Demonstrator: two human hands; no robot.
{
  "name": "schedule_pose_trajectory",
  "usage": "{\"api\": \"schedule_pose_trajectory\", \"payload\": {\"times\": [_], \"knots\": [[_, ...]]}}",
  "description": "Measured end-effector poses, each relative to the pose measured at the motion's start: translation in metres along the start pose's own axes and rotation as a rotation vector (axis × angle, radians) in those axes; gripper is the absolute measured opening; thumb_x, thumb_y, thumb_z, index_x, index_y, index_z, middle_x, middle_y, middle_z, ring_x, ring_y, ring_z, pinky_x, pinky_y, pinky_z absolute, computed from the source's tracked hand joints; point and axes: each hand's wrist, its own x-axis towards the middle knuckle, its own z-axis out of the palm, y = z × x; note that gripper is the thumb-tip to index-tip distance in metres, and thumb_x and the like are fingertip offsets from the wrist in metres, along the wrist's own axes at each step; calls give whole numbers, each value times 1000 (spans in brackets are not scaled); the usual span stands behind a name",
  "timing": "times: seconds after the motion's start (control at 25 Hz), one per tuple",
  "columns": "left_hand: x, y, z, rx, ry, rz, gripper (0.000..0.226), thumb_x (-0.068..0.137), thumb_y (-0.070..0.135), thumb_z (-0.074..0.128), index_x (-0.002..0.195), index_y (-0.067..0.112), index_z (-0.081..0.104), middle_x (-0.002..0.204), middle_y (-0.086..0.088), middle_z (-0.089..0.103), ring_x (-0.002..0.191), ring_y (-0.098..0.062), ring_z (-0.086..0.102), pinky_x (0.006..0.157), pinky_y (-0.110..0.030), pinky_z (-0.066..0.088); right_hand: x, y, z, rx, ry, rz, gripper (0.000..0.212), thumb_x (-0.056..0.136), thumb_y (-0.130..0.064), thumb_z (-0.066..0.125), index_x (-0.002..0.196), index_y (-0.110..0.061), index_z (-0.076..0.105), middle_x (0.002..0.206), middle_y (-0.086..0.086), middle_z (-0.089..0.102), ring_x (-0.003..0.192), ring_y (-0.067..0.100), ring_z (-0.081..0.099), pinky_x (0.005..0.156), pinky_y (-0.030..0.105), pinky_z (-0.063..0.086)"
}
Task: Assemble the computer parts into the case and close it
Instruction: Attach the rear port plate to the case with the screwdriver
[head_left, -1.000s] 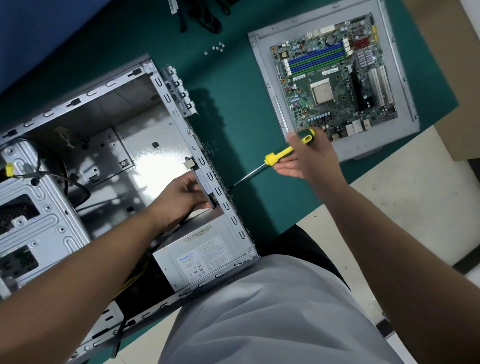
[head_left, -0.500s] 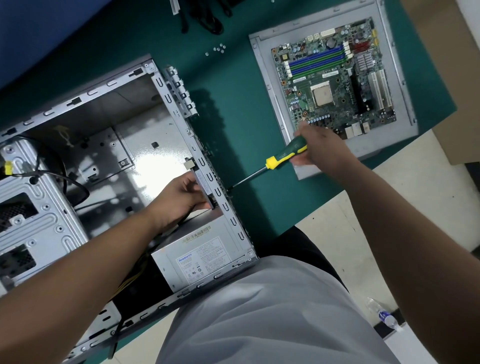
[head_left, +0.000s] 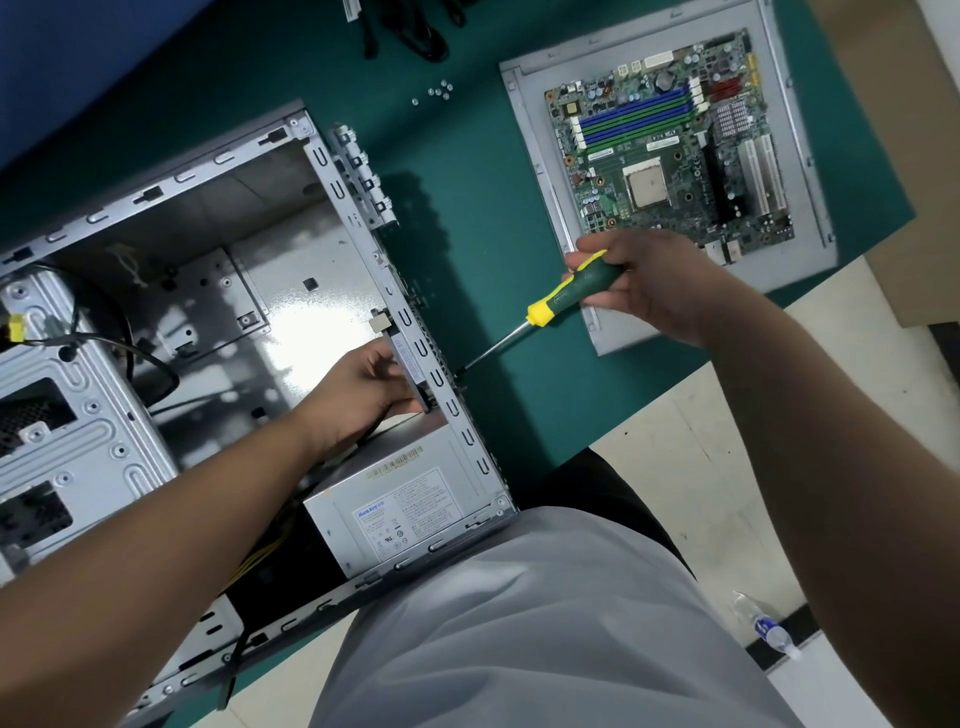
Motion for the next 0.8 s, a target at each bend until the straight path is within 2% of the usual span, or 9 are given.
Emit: {"api": "schedule_pose_trajectory", "payload": {"times": [0.08, 0.16, 0.24, 0.36, 0.44, 0.52, 0.6, 0.64, 0.8], "knots": [[1, -1, 1, -28, 0, -4, 26, 88, -24, 55, 109, -10, 64, 92, -14, 77, 88, -24, 74, 82, -30, 60, -6, -1, 1, 6, -18, -25, 21, 104, -23, 55, 115, -13, 70, 114, 14, 74, 100, 29, 75, 83, 37, 62], [2, -3, 1, -55, -1, -5, 27, 88, -24, 55, 108, -9, 64, 95, -17, 76, 90, -27, 73, 85, -34, 60, -6, -2, 11, -437, 115, -60, 39, 103, -48, 51, 89, -16, 68, 84, 9, 76, 74, 23, 76, 72, 39, 62], [2, -4, 0, -72, 0, -8, 28, 88, -25, 55, 110, -10, 64, 98, -21, 74, 92, -31, 72, 89, -38, 60, -2, -1, 21, -603, 206, -32, 53, 105, -57, 37, 88, -13, 61, 73, 9, 75, 59, 17, 71, 66, 38, 59], [2, -3, 1, -72, -2, -1, 29, 87, -26, 54, 107, -8, 65, 97, -19, 76, 92, -30, 73, 87, -36, 61, 8, 2, 13, -148, 120, 60, 25, 105, -21, 50, 119, -4, 62, 118, 20, 70, 102, 25, 73, 85, 37, 62], [1, -2, 1, -63, -15, 14, 30, 86, -27, 54, 102, -4, 66, 93, -15, 77, 87, -25, 74, 79, -29, 60, 5, 3, 4, 33, -38, -16, 23, 101, -4, 55, 119, -12, 66, 122, 11, 69, 109, 25, 71, 89, 35, 60], [1, -2, 1, -57, -30, 24, 31, 85, -29, 53, 96, -3, 65, 87, -12, 76, 81, -22, 73, 74, -26, 58, 3, 9, 6, -171, 34, -57, 13, 102, -20, 60, 106, -19, 72, 105, 8, 70, 83, 16, 75, 79, 33, 61], [0, -2, 0, -62, -40, 33, 33, 84, -31, 51, 92, -1, 65, 85, -11, 76, 79, -22, 71, 73, -26, 57, 5, 9, 11, -675, 160, -91, 41, 103, -48, 50, 91, -14, 70, 80, 8, 72, 53, 8, 66, 63, 29, 54], [0, -2, 0, -63, -43, 36, 34, 84, -31, 52, 91, -1, 65, 85, -11, 76, 79, -23, 72, 74, -26, 57, 4, 8, 12, -753, 161, -61, 47, 104, -50, 45, 93, -12, 69, 77, 10, 73, 52, 11, 65, 62, 29, 51], [1, -2, 2, -71, -50, 44, 35, 84, -31, 51, 92, -1, 66, 86, -11, 76, 80, -22, 72, 75, -26, 58, 4, 5, -8, -167, -38, 1, 25, 101, -12, 54, 122, -7, 67, 117, 13, 68, 93, 19, 72, 87, 33, 61]]}}
